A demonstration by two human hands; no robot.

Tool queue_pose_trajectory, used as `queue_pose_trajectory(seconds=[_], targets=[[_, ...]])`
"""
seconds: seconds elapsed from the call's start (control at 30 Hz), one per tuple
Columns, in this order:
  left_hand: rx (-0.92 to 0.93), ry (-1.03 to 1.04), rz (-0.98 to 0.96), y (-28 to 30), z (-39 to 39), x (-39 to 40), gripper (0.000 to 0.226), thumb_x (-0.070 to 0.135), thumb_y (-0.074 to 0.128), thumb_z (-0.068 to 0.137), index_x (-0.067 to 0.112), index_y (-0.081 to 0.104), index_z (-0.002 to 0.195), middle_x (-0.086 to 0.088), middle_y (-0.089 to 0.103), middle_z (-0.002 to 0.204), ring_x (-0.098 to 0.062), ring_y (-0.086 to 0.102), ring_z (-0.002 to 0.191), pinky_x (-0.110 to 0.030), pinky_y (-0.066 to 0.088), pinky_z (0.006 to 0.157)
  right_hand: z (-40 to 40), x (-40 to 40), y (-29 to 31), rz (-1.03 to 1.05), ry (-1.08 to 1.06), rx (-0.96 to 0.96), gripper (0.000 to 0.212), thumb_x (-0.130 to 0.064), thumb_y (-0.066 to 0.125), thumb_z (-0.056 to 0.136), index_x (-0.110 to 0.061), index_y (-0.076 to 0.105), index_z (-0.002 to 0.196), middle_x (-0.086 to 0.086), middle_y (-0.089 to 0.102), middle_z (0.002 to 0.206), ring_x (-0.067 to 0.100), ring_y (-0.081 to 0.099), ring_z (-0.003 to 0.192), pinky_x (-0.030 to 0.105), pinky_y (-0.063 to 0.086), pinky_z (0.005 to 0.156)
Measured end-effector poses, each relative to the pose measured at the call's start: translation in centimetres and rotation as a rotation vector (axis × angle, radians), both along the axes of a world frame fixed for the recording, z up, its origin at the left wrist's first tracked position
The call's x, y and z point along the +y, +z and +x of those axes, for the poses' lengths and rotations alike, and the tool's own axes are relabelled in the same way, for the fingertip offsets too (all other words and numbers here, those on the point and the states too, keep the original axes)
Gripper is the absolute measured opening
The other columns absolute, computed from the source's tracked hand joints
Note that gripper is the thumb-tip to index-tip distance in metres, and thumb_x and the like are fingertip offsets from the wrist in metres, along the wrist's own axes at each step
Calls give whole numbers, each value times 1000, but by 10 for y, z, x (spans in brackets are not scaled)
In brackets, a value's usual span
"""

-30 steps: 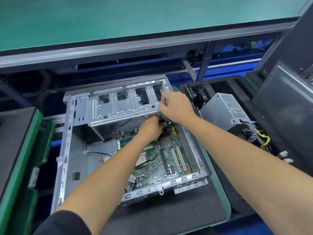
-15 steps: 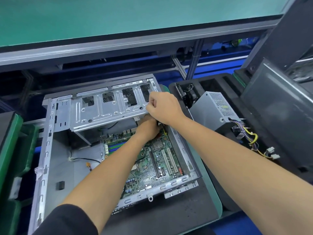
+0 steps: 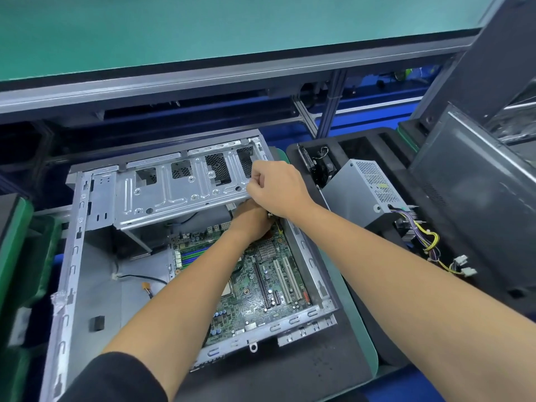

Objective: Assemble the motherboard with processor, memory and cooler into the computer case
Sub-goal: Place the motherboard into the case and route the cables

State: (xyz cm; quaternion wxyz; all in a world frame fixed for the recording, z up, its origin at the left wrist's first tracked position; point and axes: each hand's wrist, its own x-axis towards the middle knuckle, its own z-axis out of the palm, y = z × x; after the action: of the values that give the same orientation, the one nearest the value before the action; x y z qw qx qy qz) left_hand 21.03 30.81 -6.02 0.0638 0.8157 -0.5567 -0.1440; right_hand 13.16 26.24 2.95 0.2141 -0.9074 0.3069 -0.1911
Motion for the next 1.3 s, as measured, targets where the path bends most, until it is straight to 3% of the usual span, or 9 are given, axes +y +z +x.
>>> queue_pose_trajectory(seconds=[0.2,0.37,0.57,0.73,0.97,1.17,1.3], targets=[[1,-41,-37,-2,4,2,18,18,49,93,5,60,89,-17,65,88,-26,42,66,-31,34,59,1,-1,1,-5,-3,0,11,-18,55,83,-9,59,77,2,59,62,23,56,65,29,42,58],[-38,-60,-39,-2,2,1,16,19,48,92,16,48,76,-7,50,70,-24,39,59,-30,31,54,1,-1,1,-3,2,3,11,-18,55,83,-9,60,77,2,59,62,22,56,65,30,44,59],[63,10,-42,-8,5,0,13,16,53,90,13,51,77,-5,47,69,-22,41,59,-29,27,49,1,-1,0,-9,3,6,11,-17,55,83,-9,59,77,-1,55,60,20,54,62,26,38,54],[21,12,-30,-7,1,0,17,19,52,91,15,48,75,-5,43,66,-23,39,59,-30,30,53,1,-1,1,-13,7,7,11,-18,55,83,-10,58,75,-3,53,58,19,52,60,23,37,52],[3,9,-63,-4,-1,3,13,11,52,86,13,48,74,-17,63,81,-28,42,63,-31,34,57,1,0,1,-6,2,-1,12,-17,55,82,-7,59,76,1,57,60,23,55,64,31,45,59],[14,-37,-140,-4,-1,5,11,21,54,85,11,58,81,-12,65,80,-26,47,65,-29,35,57,0,0,2,0,4,1,12,-17,55,82,-8,59,76,3,59,61,24,57,65,32,47,60],[12,-50,-190,-5,1,6,14,19,59,82,17,48,74,-12,65,77,-23,42,63,-27,30,55,0,0,2,5,0,-3,12,-17,55,82,-8,59,76,3,59,61,24,57,65,32,47,60]])
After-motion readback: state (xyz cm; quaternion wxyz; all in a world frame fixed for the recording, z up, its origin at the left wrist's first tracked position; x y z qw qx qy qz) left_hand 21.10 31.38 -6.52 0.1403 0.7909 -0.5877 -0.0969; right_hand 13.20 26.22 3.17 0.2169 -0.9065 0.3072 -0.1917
